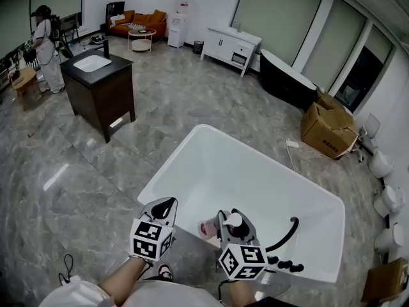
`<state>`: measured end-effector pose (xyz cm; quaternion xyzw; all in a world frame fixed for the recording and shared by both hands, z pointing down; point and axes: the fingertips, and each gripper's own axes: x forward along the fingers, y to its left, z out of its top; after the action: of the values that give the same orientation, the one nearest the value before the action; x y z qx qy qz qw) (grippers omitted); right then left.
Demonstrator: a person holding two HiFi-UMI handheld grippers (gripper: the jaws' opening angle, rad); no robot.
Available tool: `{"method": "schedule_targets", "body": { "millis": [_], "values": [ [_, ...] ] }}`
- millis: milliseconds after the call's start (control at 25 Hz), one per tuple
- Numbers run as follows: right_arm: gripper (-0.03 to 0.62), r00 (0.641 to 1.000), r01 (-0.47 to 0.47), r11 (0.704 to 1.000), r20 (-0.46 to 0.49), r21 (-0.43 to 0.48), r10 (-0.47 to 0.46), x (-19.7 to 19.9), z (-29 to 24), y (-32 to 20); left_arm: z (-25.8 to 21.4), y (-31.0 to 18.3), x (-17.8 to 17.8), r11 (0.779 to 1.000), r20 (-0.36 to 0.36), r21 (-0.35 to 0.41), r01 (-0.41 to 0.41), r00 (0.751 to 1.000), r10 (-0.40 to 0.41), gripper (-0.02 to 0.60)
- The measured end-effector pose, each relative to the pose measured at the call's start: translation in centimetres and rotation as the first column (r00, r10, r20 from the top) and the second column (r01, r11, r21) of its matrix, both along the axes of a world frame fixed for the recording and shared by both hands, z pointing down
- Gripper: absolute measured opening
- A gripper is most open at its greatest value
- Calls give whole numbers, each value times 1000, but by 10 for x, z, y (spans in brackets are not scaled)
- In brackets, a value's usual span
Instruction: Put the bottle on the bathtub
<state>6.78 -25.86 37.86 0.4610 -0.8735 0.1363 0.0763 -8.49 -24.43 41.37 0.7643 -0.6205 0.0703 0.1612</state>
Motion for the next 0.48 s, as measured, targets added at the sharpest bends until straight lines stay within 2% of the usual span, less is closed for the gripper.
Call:
{"method": "schedule_targets", "body": {
  "millis": [120, 480],
  "values": [
    [186, 999, 5, 1000, 51, -7, -5, -12, -1, -11, 5, -9, -10, 1000, 3, -5, -11, 1000, 11, 3],
    [186, 998, 42, 998, 46, -54, -40, -29, 5, -29, 14, -17, -20, 999, -22, -30, 16, 1000, -17, 3]
  ]
}}
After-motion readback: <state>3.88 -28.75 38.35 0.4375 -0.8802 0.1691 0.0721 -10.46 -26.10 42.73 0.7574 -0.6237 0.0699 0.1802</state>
